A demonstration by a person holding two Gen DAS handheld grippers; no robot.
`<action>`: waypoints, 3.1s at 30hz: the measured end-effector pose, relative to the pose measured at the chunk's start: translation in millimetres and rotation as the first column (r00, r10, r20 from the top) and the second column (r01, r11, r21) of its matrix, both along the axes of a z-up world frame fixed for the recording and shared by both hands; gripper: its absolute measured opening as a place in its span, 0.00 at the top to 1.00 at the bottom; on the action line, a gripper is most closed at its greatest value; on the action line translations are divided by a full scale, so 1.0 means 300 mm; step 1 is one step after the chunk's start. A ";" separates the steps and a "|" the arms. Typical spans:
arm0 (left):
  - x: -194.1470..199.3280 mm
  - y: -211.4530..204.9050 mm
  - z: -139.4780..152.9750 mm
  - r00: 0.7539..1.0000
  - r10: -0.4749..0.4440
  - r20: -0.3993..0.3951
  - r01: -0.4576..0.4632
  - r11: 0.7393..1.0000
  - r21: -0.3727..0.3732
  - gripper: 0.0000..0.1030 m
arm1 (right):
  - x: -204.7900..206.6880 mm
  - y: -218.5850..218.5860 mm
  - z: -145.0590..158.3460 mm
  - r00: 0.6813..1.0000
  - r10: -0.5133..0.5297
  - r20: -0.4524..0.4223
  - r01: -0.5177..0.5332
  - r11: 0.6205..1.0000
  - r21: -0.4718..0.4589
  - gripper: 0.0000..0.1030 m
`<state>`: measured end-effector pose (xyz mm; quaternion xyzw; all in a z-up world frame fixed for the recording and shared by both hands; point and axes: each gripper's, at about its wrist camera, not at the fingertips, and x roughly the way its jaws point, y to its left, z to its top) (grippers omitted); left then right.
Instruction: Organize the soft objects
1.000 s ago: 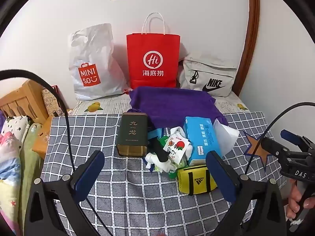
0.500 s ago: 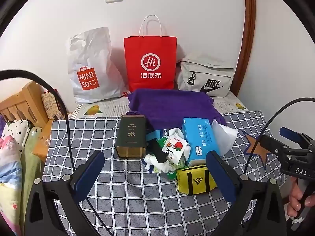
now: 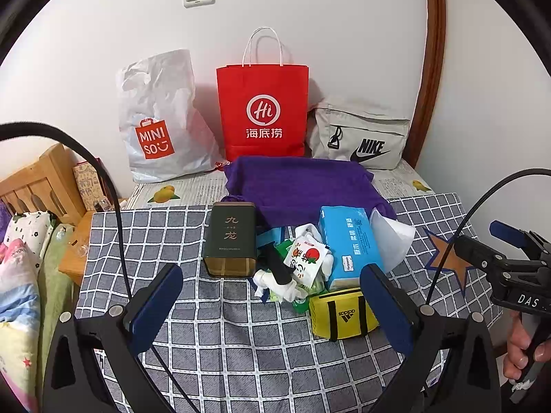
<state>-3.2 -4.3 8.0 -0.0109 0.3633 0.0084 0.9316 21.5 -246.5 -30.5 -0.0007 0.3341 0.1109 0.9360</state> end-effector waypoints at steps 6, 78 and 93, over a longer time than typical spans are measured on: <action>-0.004 0.002 0.003 1.000 0.001 0.000 -0.001 1.000 0.000 0.00 | -0.001 0.001 0.000 1.000 0.001 0.001 -0.001 1.000 0.000 0.00; -0.017 -0.029 -0.006 1.000 -0.026 0.005 0.026 1.000 0.010 0.00 | -0.013 0.000 0.009 1.000 0.011 0.008 -0.011 1.000 -0.002 0.00; 0.040 0.056 -0.088 0.999 0.012 -0.048 -0.014 1.000 -0.027 0.00 | 0.136 -0.075 -0.128 0.997 -0.039 -0.068 0.037 0.999 -0.033 0.00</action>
